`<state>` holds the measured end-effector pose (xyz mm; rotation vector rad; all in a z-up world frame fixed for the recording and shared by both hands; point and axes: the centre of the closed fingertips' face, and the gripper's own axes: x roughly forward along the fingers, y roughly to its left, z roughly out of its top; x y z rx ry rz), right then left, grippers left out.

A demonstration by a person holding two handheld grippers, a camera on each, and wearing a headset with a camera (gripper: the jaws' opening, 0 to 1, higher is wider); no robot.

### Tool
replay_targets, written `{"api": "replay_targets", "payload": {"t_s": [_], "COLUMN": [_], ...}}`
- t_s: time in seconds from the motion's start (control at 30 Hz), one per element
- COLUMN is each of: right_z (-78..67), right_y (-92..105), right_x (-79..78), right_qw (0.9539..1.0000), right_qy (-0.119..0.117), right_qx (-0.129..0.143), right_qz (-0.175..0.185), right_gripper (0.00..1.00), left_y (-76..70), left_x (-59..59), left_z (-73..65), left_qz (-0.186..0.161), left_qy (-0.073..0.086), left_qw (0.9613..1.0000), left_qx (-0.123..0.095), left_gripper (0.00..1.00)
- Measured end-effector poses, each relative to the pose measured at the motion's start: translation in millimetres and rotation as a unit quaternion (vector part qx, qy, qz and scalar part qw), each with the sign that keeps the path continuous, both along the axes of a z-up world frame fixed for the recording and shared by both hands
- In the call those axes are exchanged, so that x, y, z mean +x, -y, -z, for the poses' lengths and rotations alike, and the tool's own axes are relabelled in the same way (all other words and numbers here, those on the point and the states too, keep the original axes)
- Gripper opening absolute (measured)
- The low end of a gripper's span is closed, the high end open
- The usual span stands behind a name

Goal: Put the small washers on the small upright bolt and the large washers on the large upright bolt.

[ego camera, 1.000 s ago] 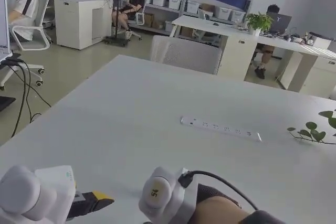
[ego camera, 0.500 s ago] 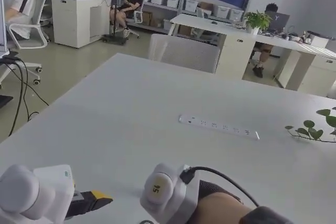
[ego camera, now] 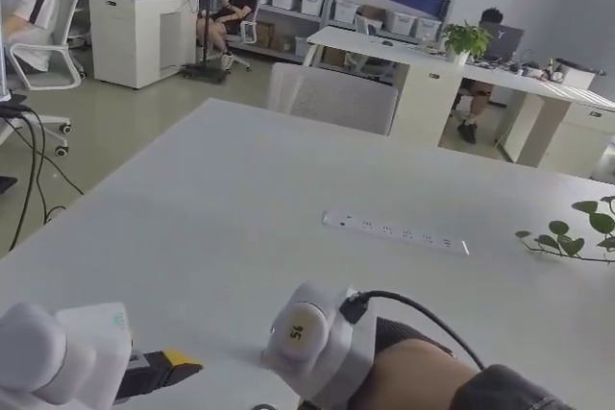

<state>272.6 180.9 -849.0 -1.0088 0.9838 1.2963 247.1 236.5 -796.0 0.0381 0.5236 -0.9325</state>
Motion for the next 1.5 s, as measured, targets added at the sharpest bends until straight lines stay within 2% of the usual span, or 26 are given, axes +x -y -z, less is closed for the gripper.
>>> {"api": "replay_targets", "payload": {"t_s": [0.27,0.5,0.9,1.3,1.5], "right_z": [-18.7,-37.0,-73.4,-93.7,-101.2], "right_y": [3.8,9.4,13.5,12.8,3.4], "right_x": [5.6,18.4,45.1,70.9,82.2], "right_qw": [0.9999,0.9995,0.9984,0.9972,0.9965], "right_qy": [0.005,0.02,0.05,0.074,0.082], "right_qx": [0.008,0.016,0.02,0.01,0.01], "right_qz": [0.006,0.017,0.015,0.001,-0.009], "right_gripper": [0.23,0.23,0.23,0.23,0.23], "left_y": [2.9,3.4,2.1,-1.2,-2.5], "left_x": [-1.1,-1.1,-0.3,0.8,0.9], "left_z": [-0.8,-1.4,-1.3,0.1,1.4], "left_qz": [0.003,0.004,0.003,-0.001,-0.003], "left_qy": [0.0,0.0,0.0,0.0,-0.002], "left_qw": [1.0,1.0,1.0,1.0,1.0], "left_qx": [0.001,0.0,0.0,0.0,0.0], "left_gripper": [0.85,0.85,0.85,0.85,0.85]}}
